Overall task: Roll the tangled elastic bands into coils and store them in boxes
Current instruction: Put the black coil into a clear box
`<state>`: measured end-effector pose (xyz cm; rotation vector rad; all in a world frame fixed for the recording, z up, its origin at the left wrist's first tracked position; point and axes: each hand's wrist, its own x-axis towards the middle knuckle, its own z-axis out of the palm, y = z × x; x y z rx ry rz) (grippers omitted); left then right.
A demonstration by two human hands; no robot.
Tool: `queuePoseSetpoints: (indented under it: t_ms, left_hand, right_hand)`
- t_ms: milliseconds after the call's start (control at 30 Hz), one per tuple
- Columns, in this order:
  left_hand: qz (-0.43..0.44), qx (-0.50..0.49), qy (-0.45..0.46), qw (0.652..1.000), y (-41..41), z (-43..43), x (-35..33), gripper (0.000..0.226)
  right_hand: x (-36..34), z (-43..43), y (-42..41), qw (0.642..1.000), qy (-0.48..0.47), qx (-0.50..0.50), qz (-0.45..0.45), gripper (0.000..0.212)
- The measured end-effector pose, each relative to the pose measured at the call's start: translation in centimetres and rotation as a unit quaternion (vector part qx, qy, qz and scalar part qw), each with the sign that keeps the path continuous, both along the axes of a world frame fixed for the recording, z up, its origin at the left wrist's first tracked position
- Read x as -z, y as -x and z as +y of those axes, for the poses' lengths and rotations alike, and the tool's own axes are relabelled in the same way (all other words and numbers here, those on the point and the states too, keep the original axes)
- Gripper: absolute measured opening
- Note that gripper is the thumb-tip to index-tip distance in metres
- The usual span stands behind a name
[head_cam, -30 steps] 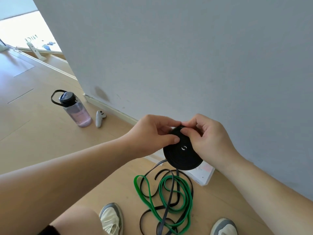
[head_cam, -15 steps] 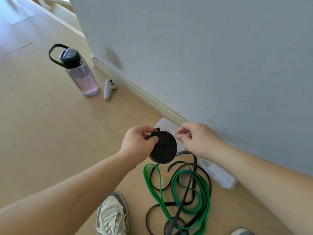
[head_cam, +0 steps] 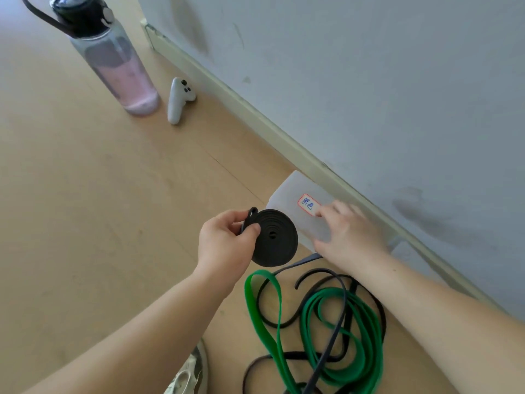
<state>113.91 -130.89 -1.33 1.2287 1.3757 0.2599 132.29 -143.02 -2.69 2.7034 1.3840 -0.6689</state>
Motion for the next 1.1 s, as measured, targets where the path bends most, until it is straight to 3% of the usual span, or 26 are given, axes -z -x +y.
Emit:
queuePoseSetpoints:
  t_ms: [167,300,533,733,933,1000,1100]
  left_hand:
    - [-0.007,-0.039,-0.014,0.999,0.9,1.3,-0.1,0.021]
    - [-0.035,-0.035,-0.042,0.998,-0.3,2.3,-0.6,0.022]
    - [-0.044,0.058,-0.095,0.993,-6.0,2.7,-0.1,0.023]
    - [-0.02,0.072,-0.12,0.99,-5.9,2.8,1.7,0.028]
    - [0.049,0.16,-0.176,0.97,-4.7,3.2,2.6,0.035]
    - [0.068,0.209,-0.212,0.952,-4.8,3.0,3.0,0.036]
    - [0.066,0.277,-0.297,0.912,-5.2,2.4,3.3,0.037]
  right_hand:
    - [-0.2,0.3,-0.6,0.983,-0.18,0.043,-0.007,0.028]
    - [-0.9,0.8,-1.3,0.974,-0.216,0.066,-0.018,0.022]
    - [-1.7,1.1,-2.2,0.952,-0.29,0.098,-0.015,0.025]
    - [-2.3,2.8,-2.8,0.951,-0.295,0.044,-0.082,0.032]
    - [-2.3,4.1,-2.6,0.941,-0.312,0.102,-0.083,0.019]
    - [-2.7,4.3,-3.0,0.941,-0.289,0.167,-0.059,0.018]
    - [-2.1,4.0,-2.7,0.94,-0.251,0.226,0.048,0.023]
